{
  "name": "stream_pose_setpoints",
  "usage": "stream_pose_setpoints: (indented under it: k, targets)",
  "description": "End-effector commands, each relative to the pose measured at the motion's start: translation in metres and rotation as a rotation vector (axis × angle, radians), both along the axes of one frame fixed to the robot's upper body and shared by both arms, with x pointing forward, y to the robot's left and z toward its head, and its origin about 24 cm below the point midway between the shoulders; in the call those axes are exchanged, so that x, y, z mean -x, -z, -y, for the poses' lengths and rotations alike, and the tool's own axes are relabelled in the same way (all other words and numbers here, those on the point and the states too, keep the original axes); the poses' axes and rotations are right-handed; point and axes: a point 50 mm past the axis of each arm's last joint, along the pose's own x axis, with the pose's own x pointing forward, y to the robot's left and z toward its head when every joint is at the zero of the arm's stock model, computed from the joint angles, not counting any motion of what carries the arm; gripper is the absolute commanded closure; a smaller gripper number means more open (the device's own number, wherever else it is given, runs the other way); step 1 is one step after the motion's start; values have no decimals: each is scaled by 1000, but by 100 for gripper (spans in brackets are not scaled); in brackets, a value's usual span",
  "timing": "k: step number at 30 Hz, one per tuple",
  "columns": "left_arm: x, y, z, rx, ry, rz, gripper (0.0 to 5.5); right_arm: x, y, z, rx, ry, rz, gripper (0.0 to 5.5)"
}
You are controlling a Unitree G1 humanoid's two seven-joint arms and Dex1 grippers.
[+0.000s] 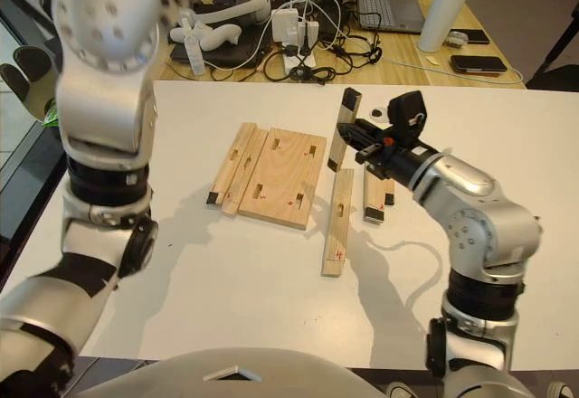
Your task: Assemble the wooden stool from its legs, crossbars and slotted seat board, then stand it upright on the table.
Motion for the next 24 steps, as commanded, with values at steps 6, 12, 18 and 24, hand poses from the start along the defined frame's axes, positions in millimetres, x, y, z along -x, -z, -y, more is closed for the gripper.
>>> stream_pose_setpoints:
  k: [6,12,18,24]
  targets:
    - [13,100,-20,477,-74,-730,303,63,15,35,-160,-245,-469,510]
    - [13,102,-17,476,-70,-773,303,87,32,42,-201,-311,-606,510]
    - [13,103,-14,465,-63,-779,303,71,48,32,-148,-284,-465,510]
    - [9,103,-14,448,-64,-772,303,70,52,8,-216,-378,-444,510]
